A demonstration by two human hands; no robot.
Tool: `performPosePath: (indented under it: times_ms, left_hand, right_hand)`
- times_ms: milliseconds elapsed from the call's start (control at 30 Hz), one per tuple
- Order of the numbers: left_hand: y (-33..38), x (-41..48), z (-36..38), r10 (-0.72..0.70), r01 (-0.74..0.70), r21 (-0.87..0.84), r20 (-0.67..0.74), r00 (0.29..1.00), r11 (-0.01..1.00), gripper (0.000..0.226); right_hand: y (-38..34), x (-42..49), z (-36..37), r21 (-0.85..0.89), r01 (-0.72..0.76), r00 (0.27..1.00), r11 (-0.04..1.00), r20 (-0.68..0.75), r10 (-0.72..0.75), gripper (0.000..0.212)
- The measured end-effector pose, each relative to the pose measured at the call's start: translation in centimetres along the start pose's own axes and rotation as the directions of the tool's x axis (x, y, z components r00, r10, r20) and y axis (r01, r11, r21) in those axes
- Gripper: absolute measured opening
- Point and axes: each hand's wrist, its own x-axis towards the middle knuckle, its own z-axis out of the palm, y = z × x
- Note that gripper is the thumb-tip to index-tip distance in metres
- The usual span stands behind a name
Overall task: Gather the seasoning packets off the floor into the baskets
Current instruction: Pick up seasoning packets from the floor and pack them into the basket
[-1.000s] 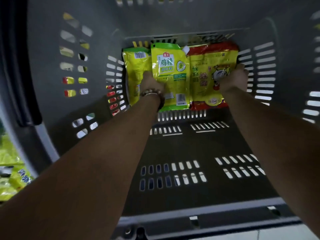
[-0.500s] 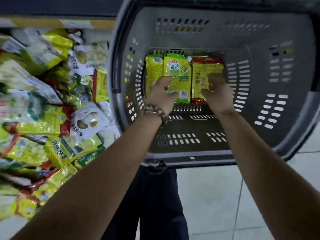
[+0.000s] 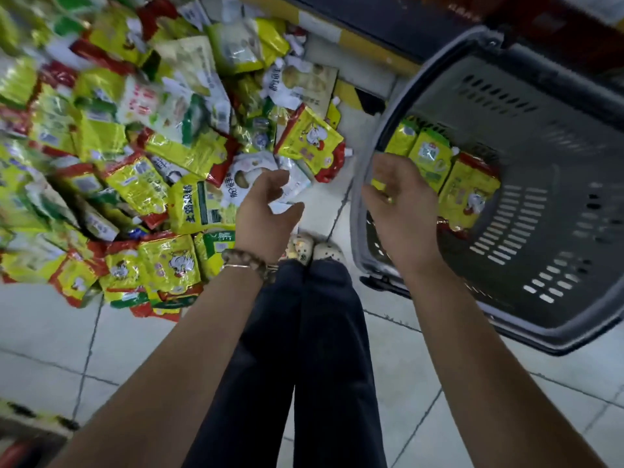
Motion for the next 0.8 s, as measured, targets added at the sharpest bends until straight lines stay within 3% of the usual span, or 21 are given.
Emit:
performPosePath:
  times_ms: [167, 400, 600, 800]
  left_hand:
    - [-7.4, 0.3, -2.5, -0.174, 0.168, -0.052, -0.151, 0.973, 0.984, 0.043]
    - [-18.9, 0.9, -2.8, -0.372, 0.35, -0.135, -0.211, 0.904, 0.927, 0.043]
    - [-27.7, 4.4, -1.2, -0.489, 0.438, -0.244, -0.224, 0.843, 0.865, 0.046]
    - [-32.2, 9.7, 1.6, -0.507, 0.422, -0.36, -0.185, 0.842, 0.832, 0.045]
  right_hand:
    - [0.1, 0.5, 9.1, -0.074, 0.088, 0.966, 0.993, 0.252, -0.066, 0.038]
    - [8.4, 3.9, 20.3, -0.324, 0.02, 0.887, 0.946, 0.443, 0.133, 0.04]
    - [14.7, 10.2, 28.4, -0.538, 0.227, 0.836, 0.811, 0.535, 0.121, 0.048]
    - [16.5, 18.0, 35.6, -0.61, 0.484, 0.806, 0.628, 0.589, -0.049, 0.048]
